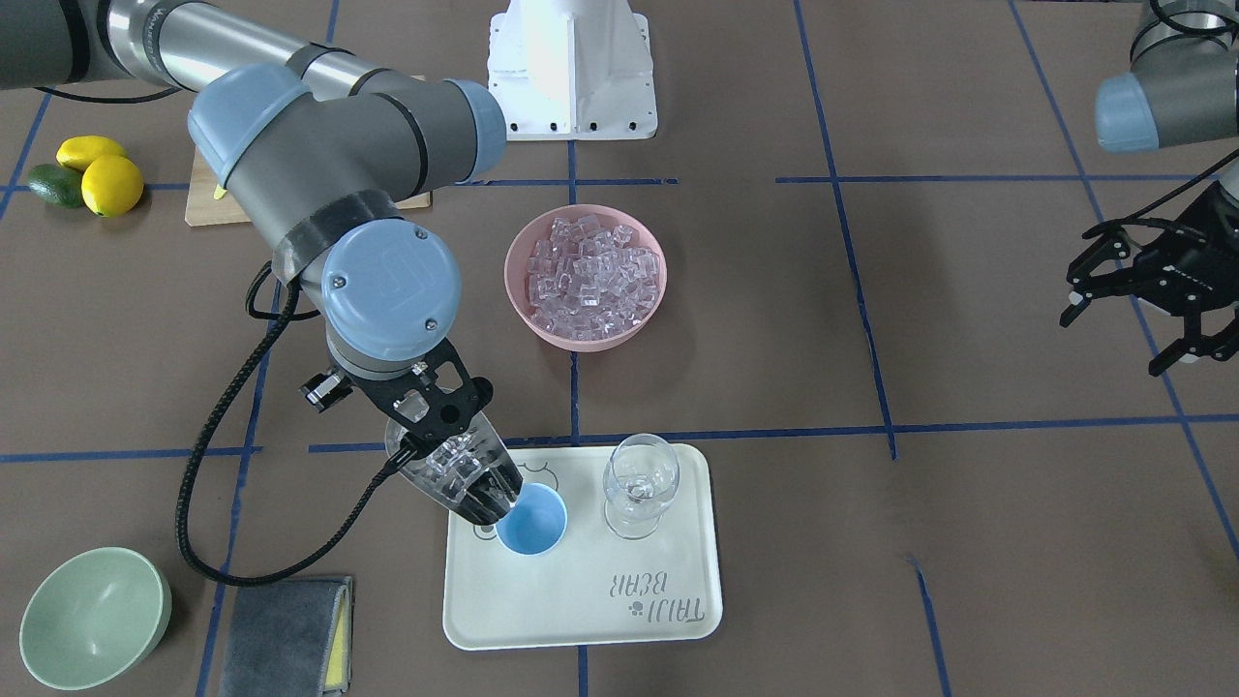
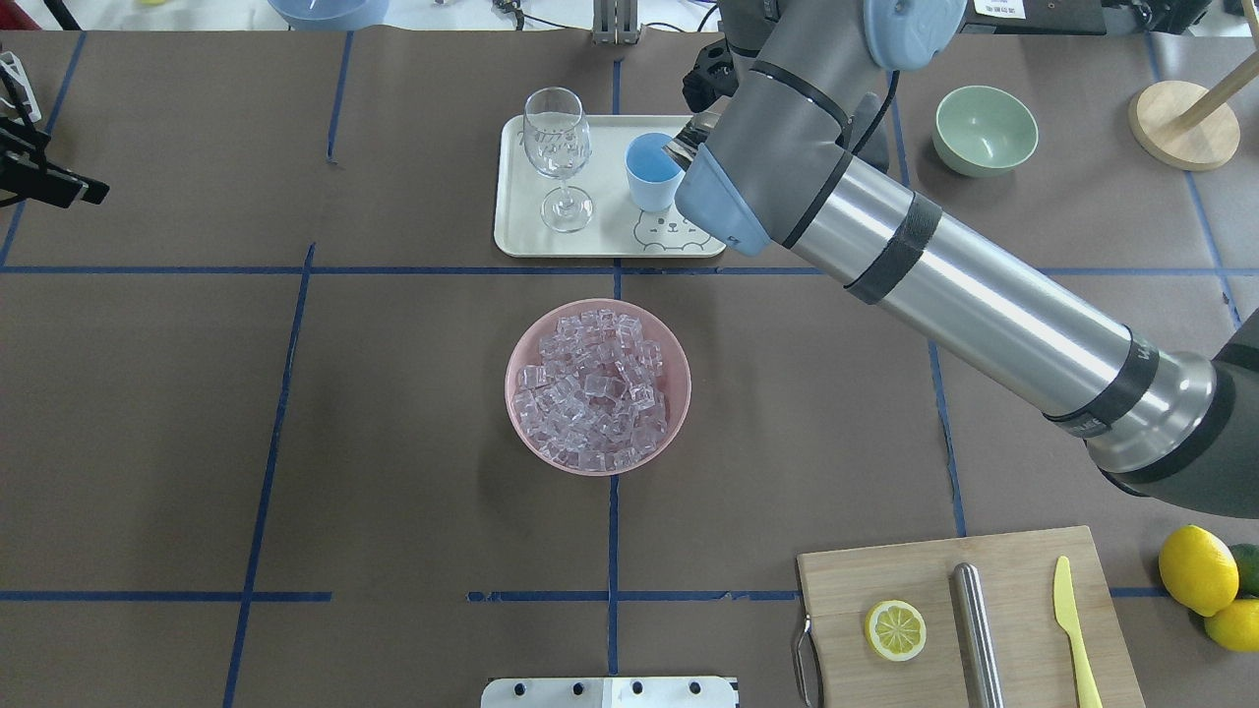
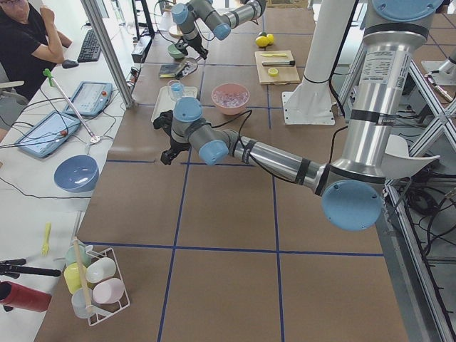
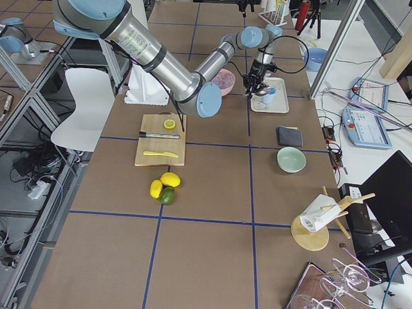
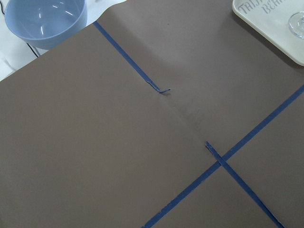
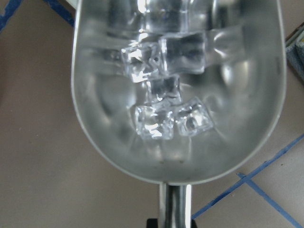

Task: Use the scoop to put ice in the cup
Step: 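Tilt the scoop over the blue cup to pour the ice in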

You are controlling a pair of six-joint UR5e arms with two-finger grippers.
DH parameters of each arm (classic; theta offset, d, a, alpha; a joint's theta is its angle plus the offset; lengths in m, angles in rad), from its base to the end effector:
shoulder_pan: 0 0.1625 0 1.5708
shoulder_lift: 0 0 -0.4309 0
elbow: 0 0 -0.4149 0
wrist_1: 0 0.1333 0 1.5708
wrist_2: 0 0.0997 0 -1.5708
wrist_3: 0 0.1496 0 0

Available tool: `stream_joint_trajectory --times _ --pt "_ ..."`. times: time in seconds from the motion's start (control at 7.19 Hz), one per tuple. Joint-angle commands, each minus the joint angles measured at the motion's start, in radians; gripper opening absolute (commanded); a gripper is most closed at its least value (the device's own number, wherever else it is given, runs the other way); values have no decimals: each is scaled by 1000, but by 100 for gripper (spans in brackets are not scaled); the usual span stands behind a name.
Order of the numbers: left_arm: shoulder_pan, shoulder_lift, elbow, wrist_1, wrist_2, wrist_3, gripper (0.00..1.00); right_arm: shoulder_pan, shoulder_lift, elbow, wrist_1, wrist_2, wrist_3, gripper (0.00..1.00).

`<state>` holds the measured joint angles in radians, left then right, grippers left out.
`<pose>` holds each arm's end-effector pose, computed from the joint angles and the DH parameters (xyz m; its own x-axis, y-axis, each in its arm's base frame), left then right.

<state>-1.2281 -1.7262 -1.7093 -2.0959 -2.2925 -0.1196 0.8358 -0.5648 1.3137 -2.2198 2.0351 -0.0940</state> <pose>0.1738 -0.5898 0.4719 0.5684 0.6250 -0.5351 -0.1628 0.7230 0.6714 -0.4741 -0.6234 0.2338 0.5679 -0.6992 0.4342 0.7237 0.6755 0.1411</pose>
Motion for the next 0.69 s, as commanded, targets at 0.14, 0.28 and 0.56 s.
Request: stream_joint_trajectory --times 0.14,0.28,0.56 --pt "-1 -3 14 -1 -18 0 100 -3 106 -172 -7 -36 -80 0" --pt "-1 -3 14 -1 -18 0 100 -4 111 -172 -56 -79 -122 0" --pt "-1 -4 20 -1 -18 -2 100 -7 146 -174 -150 -142 -196 0"
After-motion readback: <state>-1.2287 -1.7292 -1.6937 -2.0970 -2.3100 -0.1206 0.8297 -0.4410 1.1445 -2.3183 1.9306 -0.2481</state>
